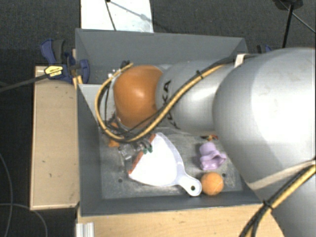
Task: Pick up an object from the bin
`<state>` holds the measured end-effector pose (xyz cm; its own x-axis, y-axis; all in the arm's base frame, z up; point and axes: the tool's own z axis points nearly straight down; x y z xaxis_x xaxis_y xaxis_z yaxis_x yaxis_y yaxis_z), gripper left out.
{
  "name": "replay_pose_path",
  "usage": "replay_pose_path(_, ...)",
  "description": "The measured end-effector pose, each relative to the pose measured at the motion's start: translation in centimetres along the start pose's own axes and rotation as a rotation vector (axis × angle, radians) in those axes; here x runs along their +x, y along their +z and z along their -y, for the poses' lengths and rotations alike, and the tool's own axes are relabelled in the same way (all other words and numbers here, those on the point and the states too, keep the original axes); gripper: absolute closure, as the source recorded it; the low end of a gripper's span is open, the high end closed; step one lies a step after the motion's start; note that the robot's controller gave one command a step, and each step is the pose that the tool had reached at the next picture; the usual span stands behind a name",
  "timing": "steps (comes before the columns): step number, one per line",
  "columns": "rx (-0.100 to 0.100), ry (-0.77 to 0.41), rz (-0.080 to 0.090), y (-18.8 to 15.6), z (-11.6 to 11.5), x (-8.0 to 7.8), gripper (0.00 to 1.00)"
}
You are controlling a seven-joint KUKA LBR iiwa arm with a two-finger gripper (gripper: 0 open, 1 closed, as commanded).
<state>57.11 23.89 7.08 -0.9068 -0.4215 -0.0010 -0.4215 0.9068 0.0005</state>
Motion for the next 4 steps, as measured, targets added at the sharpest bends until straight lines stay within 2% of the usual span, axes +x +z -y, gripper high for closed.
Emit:
replay_pose_path(1,-0.001,0.225,0.003,-0.1,3.0,1.2,0.00)
replay_pose_path(2,0.000,0.051,0.003,-0.1,5.0,6.2,1.00)
replay_pose_path(4,-0.001,0.053,0.002,-0.4,4.9,6.2,1.00)
